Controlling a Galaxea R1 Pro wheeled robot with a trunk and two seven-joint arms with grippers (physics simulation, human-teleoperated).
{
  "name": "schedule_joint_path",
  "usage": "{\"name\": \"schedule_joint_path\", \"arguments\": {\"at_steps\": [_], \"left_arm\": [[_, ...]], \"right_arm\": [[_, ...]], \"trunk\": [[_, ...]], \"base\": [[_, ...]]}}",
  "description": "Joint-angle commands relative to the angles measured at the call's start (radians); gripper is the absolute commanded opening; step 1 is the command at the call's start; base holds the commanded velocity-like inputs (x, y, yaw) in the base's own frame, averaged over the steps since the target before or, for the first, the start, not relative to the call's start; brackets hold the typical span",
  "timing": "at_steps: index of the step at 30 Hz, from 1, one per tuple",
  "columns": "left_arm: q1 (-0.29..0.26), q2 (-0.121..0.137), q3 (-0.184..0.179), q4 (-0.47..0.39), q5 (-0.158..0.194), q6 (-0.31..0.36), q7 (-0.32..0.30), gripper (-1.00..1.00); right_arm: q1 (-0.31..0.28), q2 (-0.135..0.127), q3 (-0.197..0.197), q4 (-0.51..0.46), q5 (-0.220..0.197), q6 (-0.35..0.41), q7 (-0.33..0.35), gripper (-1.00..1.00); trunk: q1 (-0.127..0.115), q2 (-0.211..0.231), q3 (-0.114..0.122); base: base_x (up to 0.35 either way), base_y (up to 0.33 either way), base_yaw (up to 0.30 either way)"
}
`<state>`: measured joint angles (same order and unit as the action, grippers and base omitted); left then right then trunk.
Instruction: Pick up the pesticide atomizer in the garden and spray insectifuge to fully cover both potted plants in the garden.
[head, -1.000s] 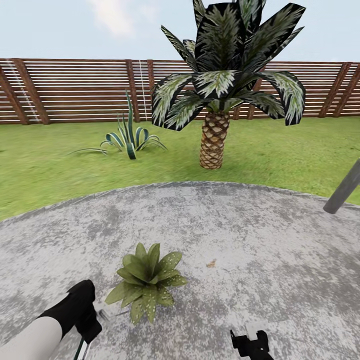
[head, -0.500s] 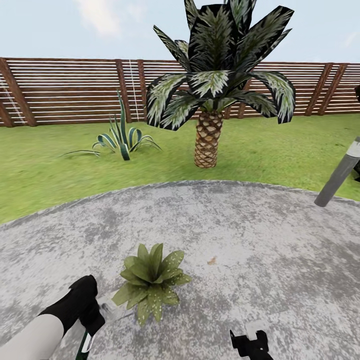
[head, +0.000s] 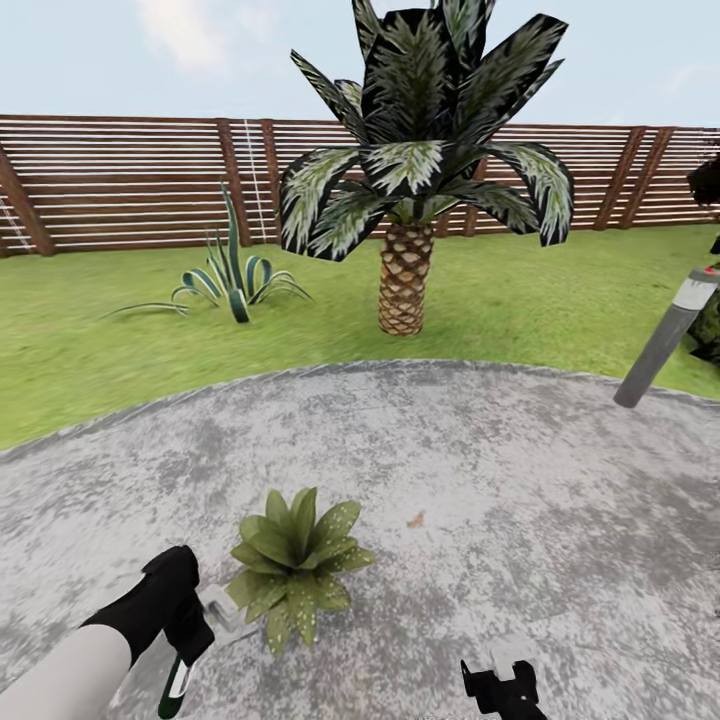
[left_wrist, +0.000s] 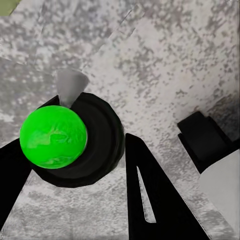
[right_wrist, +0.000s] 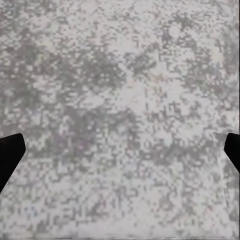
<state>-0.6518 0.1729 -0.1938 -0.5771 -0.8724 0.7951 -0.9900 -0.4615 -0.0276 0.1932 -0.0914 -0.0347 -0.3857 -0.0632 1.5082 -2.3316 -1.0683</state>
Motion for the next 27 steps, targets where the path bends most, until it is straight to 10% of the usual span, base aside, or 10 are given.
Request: {"name": "schedule_joint_path", "arguments": {"at_steps": [1, 11, 27], "left_arm": [[-0.003, 0.001, -0.004, -0.002, -0.007, 0.005, -0.009, -1.0], [-0.096, 0.02, -0.009, -0.001, -0.013, 0.007, -0.111, -1.0], [-0.092, 0.011, -0.064, 0.001, -0.01, 0.012, -0.114, -1.0]], "right_arm": [[-0.001, 0.0, 0.009, 0.001, -0.004, -0.002, -0.005, 1.0], [0.0, 0.0, 0.009, 0.001, -0.004, -0.002, -0.006, 1.0], [-0.001, 0.0, 0.009, 0.001, -0.004, -0.002, -0.006, 1.0]], "trunk": [[0.0, 0.0, -0.001], [0.0, 0.0, -0.001], [0.0, 0.0, -0.001]], "base": [[0.0, 0.0, -0.289], [0.0, 0.0, -0.171], [-0.091, 0.186, -0.001]]}}
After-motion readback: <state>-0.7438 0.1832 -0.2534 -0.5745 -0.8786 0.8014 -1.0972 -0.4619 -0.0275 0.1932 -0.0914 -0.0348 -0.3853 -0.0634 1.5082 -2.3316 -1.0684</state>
